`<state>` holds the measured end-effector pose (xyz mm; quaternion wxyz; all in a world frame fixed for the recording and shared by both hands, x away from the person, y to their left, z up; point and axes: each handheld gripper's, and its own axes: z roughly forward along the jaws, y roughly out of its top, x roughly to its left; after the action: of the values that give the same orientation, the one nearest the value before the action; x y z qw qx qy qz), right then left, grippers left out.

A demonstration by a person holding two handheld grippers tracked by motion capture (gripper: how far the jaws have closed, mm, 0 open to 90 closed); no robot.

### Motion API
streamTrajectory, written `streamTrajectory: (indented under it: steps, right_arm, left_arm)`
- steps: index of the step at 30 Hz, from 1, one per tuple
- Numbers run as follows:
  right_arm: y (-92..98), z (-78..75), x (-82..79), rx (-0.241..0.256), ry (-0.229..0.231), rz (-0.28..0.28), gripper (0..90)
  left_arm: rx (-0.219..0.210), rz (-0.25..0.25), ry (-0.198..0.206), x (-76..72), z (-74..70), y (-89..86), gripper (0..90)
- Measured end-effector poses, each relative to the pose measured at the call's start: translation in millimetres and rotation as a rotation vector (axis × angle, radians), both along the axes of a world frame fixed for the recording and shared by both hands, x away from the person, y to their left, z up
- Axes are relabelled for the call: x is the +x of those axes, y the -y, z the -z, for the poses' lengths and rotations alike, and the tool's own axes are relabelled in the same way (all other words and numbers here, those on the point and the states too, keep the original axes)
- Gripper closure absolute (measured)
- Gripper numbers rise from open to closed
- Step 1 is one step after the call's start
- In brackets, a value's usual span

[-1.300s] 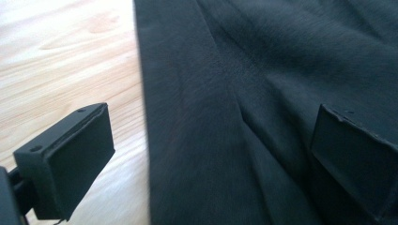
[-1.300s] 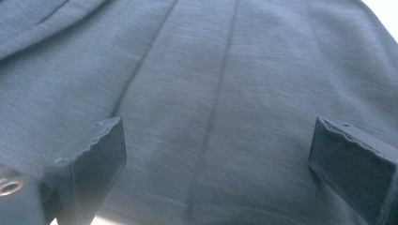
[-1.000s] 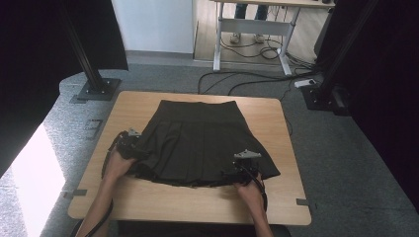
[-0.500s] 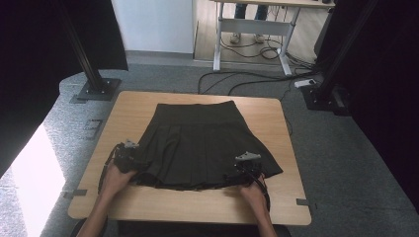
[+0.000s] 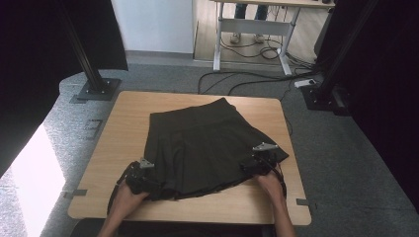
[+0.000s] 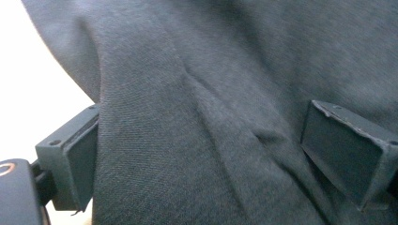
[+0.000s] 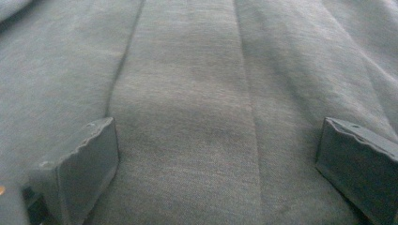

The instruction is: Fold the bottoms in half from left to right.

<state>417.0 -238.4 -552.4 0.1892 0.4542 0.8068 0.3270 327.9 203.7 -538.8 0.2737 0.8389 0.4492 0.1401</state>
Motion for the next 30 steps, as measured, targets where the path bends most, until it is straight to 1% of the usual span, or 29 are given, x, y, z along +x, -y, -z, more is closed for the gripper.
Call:
streamTrajectory:
  steps: [1, 3, 5, 7, 9, 12, 13, 15, 17, 18, 20, 22, 25, 28, 30]
  right_arm:
    - [2.9, -0.2, 3.1, 0.000, -0.003, -0.001, 0.0]
    - [6.5, -0.5, 7.4, -0.001, -0.007, -0.006, 0.0]
    - [6.5, -0.9, 8.6, -0.003, -0.009, -0.002, 0.0]
    - [5.7, -2.0, 7.4, -0.009, -0.014, -0.007, 1.0]
    - [6.8, -4.1, 4.7, 0.001, -0.020, -0.010, 3.6]
    - [10.3, -10.1, -0.3, 0.053, -0.015, 0.006, 4.9]
    - [10.9, -12.9, -2.1, 0.059, -0.007, 0.008, 5.0]
    - [10.3, -19.4, -6.2, 0.060, -0.004, 0.002, 4.9]
    - [8.4, -26.6, -10.7, 0.061, 0.003, -0.008, 5.1]
    - [7.3, -30.4, -13.0, 0.065, 0.009, -0.012, 5.2]
    - [3.8, -37.8, -17.9, 0.071, 0.017, -0.023, 5.4]
    - [-0.9, -44.5, -22.9, 0.065, 0.026, -0.045, 5.7]
    - [-11.1, -53.3, -31.1, 0.067, 0.025, -0.075, 5.8]
    - [-23.9, -60.4, -39.2, 0.068, 0.027, -0.114, 5.8]
    - [-33.3, -63.7, -43.4, 0.066, 0.028, -0.145, 5.7]
  left_arm:
    - [-0.001, 0.012, 0.001, -3.4, 0.1, 3.9, 5.7]
    - [-0.008, 0.019, 0.005, -7.1, 0.6, 8.6, 5.6]
    - [-0.028, 0.036, -0.005, -6.1, -0.1, 6.1, 5.2]
    - [-0.054, 0.047, -0.019, -4.1, -3.6, -0.7, 1.7]
    - [-0.054, 0.046, -0.003, -4.1, -10.8, -8.5, 1.3]
    - [-0.082, 0.047, 0.013, -2.8, -24.6, -23.0, 0.8]
    - [-0.086, 0.049, 0.024, -1.7, -28.9, -27.9, 0.9]
    - [-0.090, 0.034, 0.044, 2.2, -35.7, -36.6, 1.0]
    - [-0.085, 0.026, 0.065, 8.7, -39.8, -44.0, 1.1]
    - [-0.094, 0.022, 0.067, 13.0, -41.0, -47.3, 1.1]
    - [-0.088, 0.014, 0.081, 22.1, -43.4, -52.3, 1.1]
    - [-0.086, 0.009, 0.098, 31.7, -46.1, -56.1, 1.1]
    - [-0.095, 0.005, 0.110, 46.6, -50.5, -60.6, 1.2]
    - [-0.089, 0.009, 0.122, 61.2, -55.3, -63.3, 1.6]
    - [-0.073, 0.015, 0.130, 71.5, -58.0, -63.7, 1.7]
